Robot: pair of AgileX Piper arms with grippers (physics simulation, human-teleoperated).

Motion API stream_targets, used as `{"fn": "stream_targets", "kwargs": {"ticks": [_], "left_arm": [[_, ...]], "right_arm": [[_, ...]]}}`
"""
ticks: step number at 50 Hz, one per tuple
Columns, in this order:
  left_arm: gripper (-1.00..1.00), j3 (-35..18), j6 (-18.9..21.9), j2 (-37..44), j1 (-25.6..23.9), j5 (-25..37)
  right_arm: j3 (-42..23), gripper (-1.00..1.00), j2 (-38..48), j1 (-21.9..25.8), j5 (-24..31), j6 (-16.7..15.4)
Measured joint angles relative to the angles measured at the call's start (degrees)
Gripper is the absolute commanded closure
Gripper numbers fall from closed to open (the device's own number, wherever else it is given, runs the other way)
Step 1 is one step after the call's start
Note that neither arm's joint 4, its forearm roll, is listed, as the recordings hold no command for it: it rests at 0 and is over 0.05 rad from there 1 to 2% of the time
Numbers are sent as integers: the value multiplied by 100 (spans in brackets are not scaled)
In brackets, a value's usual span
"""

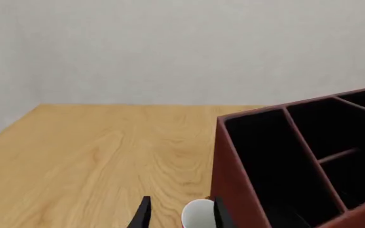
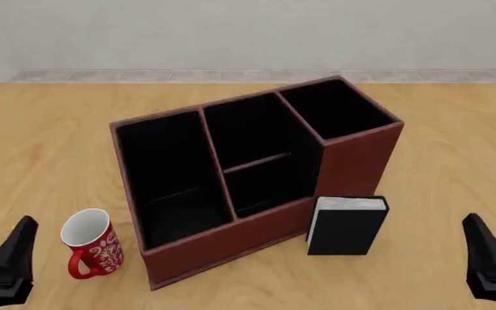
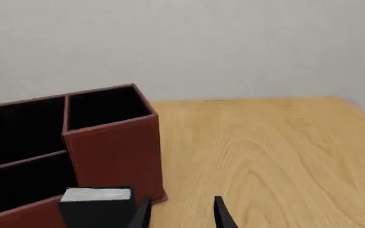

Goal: Pick up the book and place it in the back compartment of the caddy.

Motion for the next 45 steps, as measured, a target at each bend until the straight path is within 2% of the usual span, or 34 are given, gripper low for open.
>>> {"fn": "stream_targets", "kwargs": {"ticks": [8, 17, 31, 37, 45], "left_arm": [[-100, -17, 50, -80, -166, -14], [-100, -282, 36, -123, -476, 170], [-100, -903, 99, -88, -1412, 623], [-100, -1070, 176, 223, -1877, 464], [-100, -1228, 248, 964, -2486, -49]], "right_arm": [[147, -100, -166, 138, -156, -161], [212, -100, -234, 203, -219, -260], [278, -100, -272, 267, -297, -333], [289, -100, -286, 279, -313, -344], [300, -100, -299, 296, -328, -358]]}}
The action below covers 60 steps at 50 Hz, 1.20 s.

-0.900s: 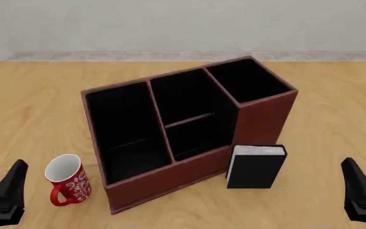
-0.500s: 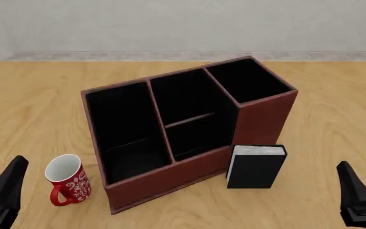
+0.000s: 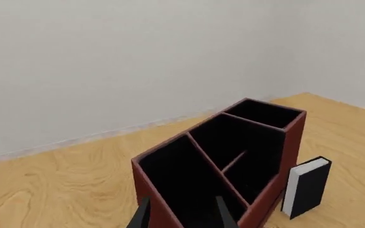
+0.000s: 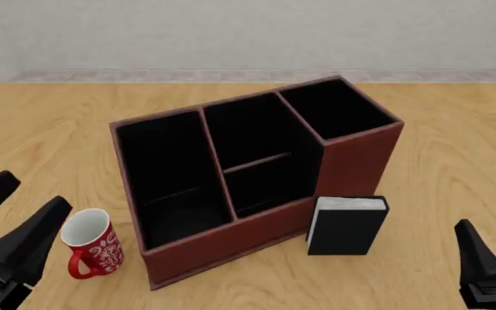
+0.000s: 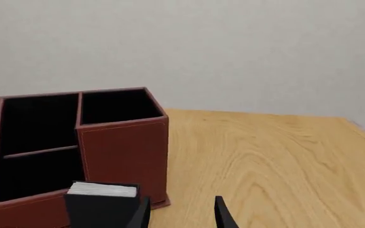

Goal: Pick up the book and place it in the back compartment of the caddy.

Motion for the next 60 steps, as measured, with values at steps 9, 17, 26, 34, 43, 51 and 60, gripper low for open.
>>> {"fn": "stream_targets", "kwargs": {"ticks": [9, 17, 26, 34, 43, 51, 60], "left_arm": [[-100, -117, -50, 1006, -588, -731], [-100, -257, -182, 1860, -1017, -1333], [-100, -462, -262, 2716, -1469, -1893], [-100, -658, -259, 3410, -1823, -2316], [-100, -874, -201, 4120, -2175, -2707], [-100, -1064, -127, 4703, -2409, -2996], [-100, -1289, -62, 5264, -2611, -3239]], "right_arm": [[7, -100, -11, 32, -3, -26], [-16, -100, -16, 59, 22, -41], [-37, -100, -16, 85, 43, -49], [-18, -100, -16, 98, 28, -49], [-11, -100, -16, 111, 26, -44], [-26, -100, -18, 127, 44, -36], [-27, -100, -18, 138, 51, -27]]}}
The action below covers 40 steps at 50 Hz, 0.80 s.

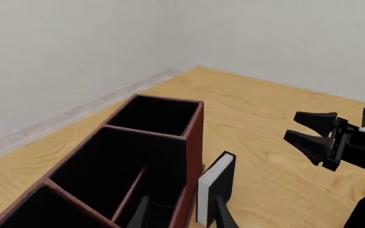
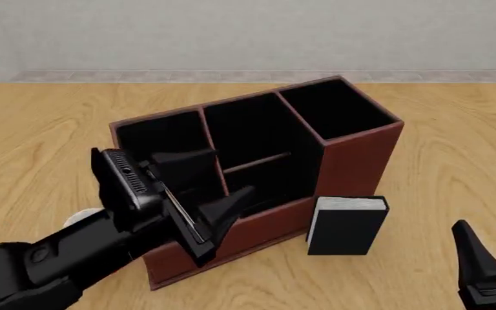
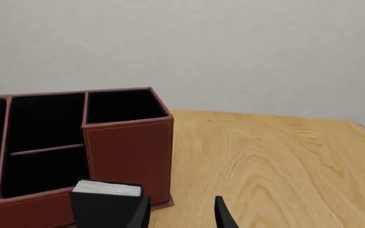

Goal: Pick up the book and place it in the back compartment of the caddy.

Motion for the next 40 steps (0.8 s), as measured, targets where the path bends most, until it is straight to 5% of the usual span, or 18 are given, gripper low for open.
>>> {"fn": "stream_targets", "kwargs": {"ticks": [40], "left_arm": [[-100, -768, 127, 1988, -540, -732]], "right_arm": [[34, -100, 2, 11, 7, 38]]}}
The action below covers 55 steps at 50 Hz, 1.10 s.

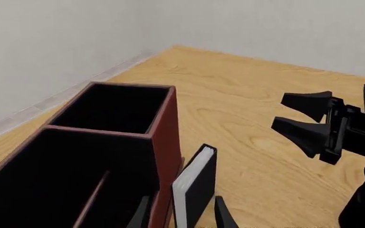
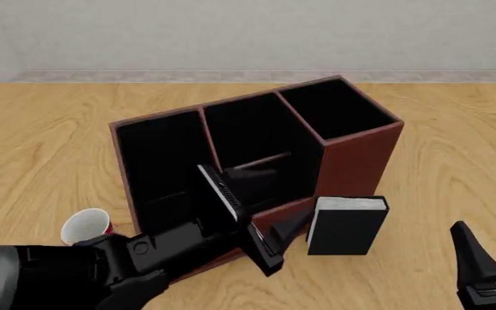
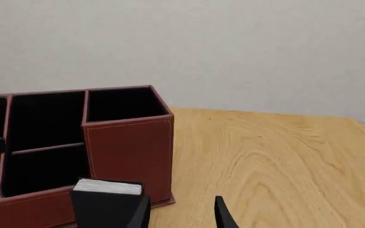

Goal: Pick up the book and place it in the back compartment of the caddy.

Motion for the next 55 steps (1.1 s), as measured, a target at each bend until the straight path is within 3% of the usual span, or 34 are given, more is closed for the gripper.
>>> {"fn": "stream_targets", "kwargs": {"ticks": [55], "left_arm": [[-100, -807, 129, 1804, -112, -368]], "right_arm": [[4, -100, -10, -92, -18, 59]]}}
